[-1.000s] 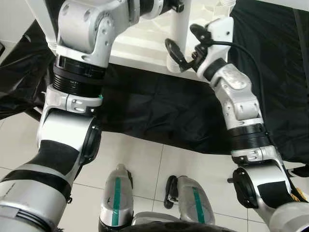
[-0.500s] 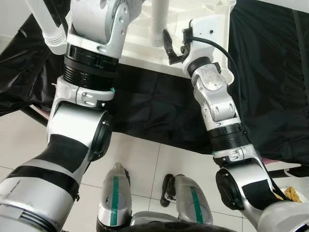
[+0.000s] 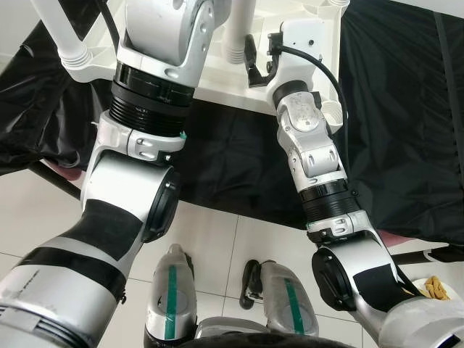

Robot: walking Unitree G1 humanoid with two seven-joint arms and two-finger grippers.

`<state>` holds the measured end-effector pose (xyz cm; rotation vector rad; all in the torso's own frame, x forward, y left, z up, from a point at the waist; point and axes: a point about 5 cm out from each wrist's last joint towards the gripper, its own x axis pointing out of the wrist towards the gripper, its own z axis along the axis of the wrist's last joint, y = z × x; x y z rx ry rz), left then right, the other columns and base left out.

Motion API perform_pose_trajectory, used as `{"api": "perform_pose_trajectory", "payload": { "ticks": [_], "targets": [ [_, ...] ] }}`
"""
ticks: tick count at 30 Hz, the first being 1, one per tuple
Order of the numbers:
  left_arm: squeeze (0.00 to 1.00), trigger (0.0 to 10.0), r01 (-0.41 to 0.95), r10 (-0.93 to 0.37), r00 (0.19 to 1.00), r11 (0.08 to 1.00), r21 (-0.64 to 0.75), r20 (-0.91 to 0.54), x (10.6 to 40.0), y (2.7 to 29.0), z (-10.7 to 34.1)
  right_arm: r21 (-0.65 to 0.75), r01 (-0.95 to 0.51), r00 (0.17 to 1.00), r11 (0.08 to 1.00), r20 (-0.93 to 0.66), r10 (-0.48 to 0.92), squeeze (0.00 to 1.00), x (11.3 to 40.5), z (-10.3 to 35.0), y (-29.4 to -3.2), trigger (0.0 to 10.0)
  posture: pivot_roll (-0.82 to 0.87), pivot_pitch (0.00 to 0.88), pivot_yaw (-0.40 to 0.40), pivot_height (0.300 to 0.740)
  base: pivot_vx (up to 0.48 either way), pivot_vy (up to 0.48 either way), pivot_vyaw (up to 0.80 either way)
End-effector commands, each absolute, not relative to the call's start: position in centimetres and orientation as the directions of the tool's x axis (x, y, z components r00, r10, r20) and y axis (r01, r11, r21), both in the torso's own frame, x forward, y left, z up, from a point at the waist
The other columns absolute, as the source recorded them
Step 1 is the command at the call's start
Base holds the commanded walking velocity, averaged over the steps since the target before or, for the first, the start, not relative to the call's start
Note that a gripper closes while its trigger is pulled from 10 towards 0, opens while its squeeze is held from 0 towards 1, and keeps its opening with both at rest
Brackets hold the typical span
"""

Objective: Building children table

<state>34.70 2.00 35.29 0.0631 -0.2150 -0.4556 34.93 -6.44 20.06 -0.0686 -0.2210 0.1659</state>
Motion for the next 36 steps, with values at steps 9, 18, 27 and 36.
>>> {"api": "perform_pose_trajectory", "payload": {
  "ticks": [9, 18, 27, 36],
  "targets": [
    [0.00, 10.0, 0.475, -0.496, 0.846, 0.868, 0.146, 0.198, 33.9, 0.3, 35.5, -0.083, -0.329, 0.915, 0.941, 0.219, 0.339, 0.00, 34.6, 20.6, -4.2, 10.0, 0.10, 0.027, -0.047, 0.740, 0.000, 0.000, 0.00],
    [0.00, 10.0, 0.442, -0.465, 0.863, 0.884, 0.153, 0.195, 34.1, 1.0, 35.3, -0.063, -0.296, 0.922, 0.953, 0.241, 0.302, 0.00, 34.5, 20.7, -5.5, 10.0, 0.11, 0.027, -0.048, 0.740, 0.000, 0.000, 0.00],
    [0.00, 10.0, 0.467, -0.491, 0.852, 0.870, 0.161, 0.182, 33.9, 0.5, 35.2, -0.049, -0.209, 0.937, 0.977, 0.276, 0.215, 0.00, 35.5, 21.7, -5.9, 10.0, 0.12, 0.026, -0.050, 0.740, 0.000, 0.000, 0.00],
    [0.00, 10.0, 0.509, -0.533, 0.826, 0.845, 0.166, 0.185, 33.1, -0.4, 35.3, -0.051, -0.185, 0.949, 0.981, 0.252, 0.191, 0.00, 36.6, 20.9, -6.2, 10.0, 0.13, 0.034, -0.047, 0.740, 0.000, 0.000, 0.00]
  ]
}}
